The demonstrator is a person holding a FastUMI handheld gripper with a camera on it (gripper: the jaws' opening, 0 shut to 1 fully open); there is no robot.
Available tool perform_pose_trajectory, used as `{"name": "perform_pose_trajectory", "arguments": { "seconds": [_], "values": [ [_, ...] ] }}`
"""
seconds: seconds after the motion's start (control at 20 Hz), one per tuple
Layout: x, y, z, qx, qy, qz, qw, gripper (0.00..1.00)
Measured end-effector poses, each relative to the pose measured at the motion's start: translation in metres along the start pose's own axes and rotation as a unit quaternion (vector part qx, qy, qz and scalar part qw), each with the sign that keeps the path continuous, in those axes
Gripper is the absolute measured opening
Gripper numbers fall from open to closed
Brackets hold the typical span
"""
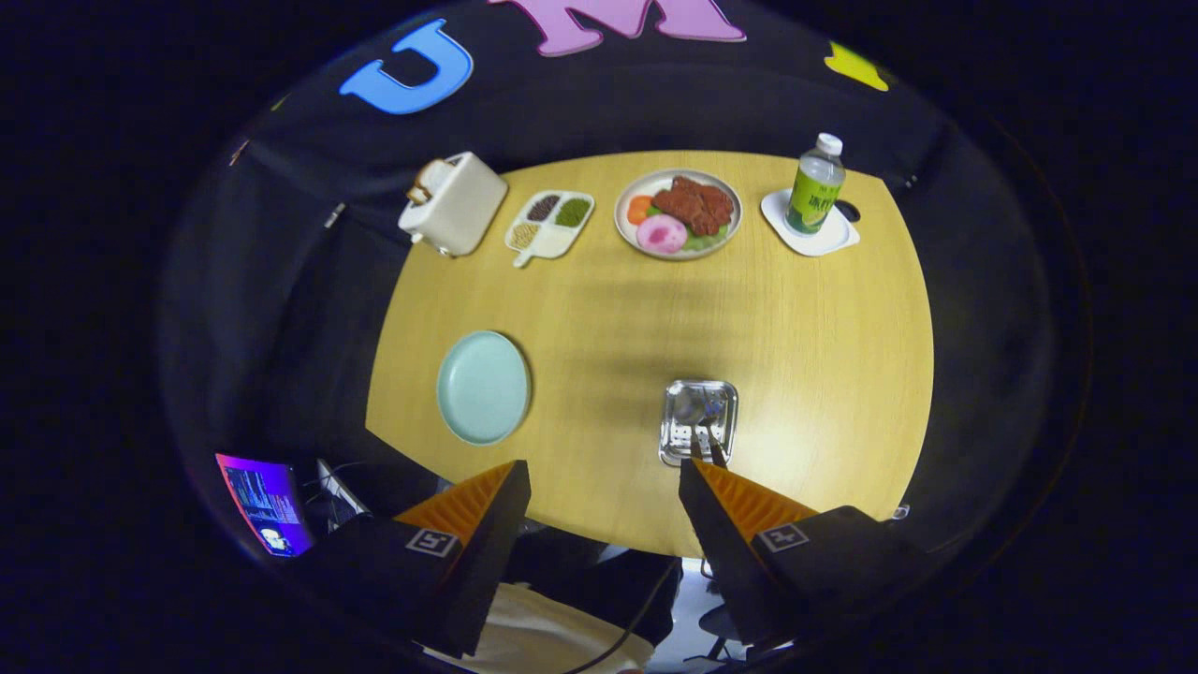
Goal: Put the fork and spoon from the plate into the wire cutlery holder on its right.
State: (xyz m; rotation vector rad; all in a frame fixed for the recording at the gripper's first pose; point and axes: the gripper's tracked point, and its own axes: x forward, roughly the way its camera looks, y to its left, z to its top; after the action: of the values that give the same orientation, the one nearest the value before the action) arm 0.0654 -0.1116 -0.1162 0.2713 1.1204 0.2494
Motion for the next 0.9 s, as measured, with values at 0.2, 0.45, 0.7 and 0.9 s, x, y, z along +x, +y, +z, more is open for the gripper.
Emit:
{"name": "perform_pose_trajectory", "arguments": {
  "seconds": [0.2, 0.45, 0.7, 0.9],
  "values": [
    [-0.058, 0.024, 0.027, 0.01, -0.117, 0.013, 0.993, 0.99],
    [-0.129, 0.049, 0.044, 0.028, -0.244, 0.026, 0.969, 0.99],
    [-0.195, 0.055, 0.058, 0.019, -0.398, -0.021, 0.917, 0.99],
    [-0.219, 0.062, 0.048, -0.033, -0.482, -0.102, 0.869, 0.99]
  ]
}}
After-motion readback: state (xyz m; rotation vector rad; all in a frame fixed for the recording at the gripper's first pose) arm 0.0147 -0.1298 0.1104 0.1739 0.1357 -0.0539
